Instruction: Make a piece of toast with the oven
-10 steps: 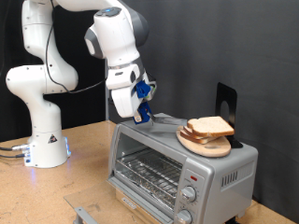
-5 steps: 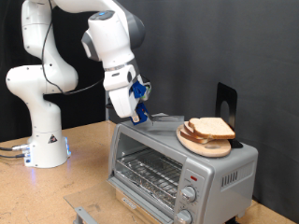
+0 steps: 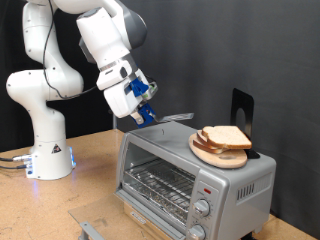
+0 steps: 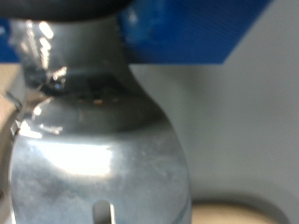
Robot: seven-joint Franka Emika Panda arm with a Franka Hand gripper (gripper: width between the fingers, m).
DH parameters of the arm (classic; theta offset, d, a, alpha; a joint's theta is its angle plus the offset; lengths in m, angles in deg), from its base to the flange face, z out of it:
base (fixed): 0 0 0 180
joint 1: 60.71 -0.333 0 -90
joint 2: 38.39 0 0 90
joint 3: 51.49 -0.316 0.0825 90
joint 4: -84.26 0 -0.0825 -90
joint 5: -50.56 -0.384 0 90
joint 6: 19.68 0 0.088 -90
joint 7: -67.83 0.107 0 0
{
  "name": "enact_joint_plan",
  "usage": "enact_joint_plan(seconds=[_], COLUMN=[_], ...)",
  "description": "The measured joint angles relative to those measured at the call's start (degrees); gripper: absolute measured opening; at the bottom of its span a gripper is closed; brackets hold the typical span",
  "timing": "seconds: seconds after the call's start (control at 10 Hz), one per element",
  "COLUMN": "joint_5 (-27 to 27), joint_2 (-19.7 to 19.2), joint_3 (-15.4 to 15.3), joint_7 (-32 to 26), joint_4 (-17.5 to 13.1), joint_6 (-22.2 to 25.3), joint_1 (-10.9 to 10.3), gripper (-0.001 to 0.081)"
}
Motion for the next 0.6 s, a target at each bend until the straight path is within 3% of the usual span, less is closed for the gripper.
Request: enact_joint_plan(seconds=[0.2,0.6], joint_5=[5.75,12.67], joint_2=[-1.79,-9.78], joint_3=[-0.24,-0.24], joint_7=[3.34,6.37], joint_4=[-2.24,-9.67], joint_6=[1.34,2.19], joint_1=[2.39,5.22], gripper=[0.0389,0.0389])
